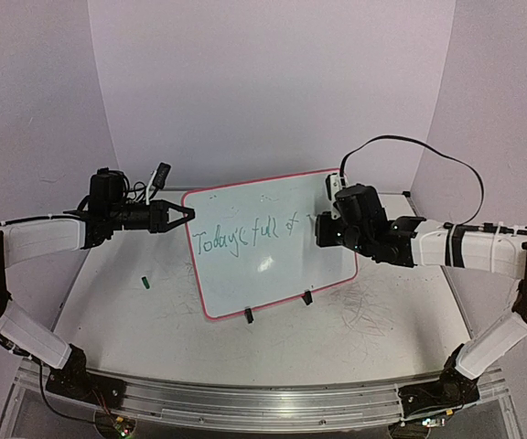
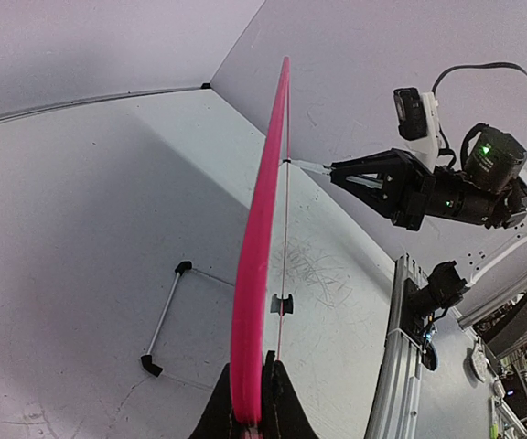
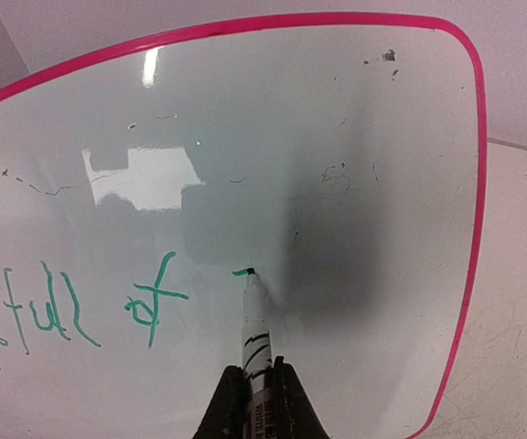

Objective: Write a sentence on the whiteboard

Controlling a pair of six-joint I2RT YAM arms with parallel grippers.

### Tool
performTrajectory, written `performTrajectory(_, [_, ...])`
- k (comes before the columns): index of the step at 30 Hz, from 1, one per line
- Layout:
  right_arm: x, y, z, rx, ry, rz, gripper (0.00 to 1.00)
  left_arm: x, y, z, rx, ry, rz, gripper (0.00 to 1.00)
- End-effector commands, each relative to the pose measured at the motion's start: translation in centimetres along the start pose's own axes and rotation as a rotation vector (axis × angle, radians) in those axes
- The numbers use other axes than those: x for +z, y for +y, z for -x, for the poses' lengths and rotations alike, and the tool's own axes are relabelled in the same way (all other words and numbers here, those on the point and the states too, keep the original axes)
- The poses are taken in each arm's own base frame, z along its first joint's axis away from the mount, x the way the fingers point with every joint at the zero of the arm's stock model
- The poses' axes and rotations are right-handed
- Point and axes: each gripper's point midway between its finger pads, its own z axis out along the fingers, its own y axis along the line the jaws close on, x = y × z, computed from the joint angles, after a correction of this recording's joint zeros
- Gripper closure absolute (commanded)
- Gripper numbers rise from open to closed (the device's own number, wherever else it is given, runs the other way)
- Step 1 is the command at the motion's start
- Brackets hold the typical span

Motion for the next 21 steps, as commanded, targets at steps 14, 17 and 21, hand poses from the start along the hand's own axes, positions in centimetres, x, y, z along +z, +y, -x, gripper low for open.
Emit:
performTrajectory(14, [-1.3, 0.9, 0.8, 0.015, -0.011, 0.092, 1.00, 0.5, 1.2, -0.7, 0.062, 0.027, 0.075, 1.00])
performTrajectory(17, [-1.2, 1.0, 0.6, 0.008, 0.002, 0.097, 1.00, 0.6, 1.2, -0.7, 0.061, 0.028, 0.073, 1.00])
performTrajectory(21, [-0.8, 1.0, 0.4, 0.005, 0.011, 0.089, 1.00, 0.6, 1.2, -0.7, 0.060, 0.028, 0.074, 1.00])
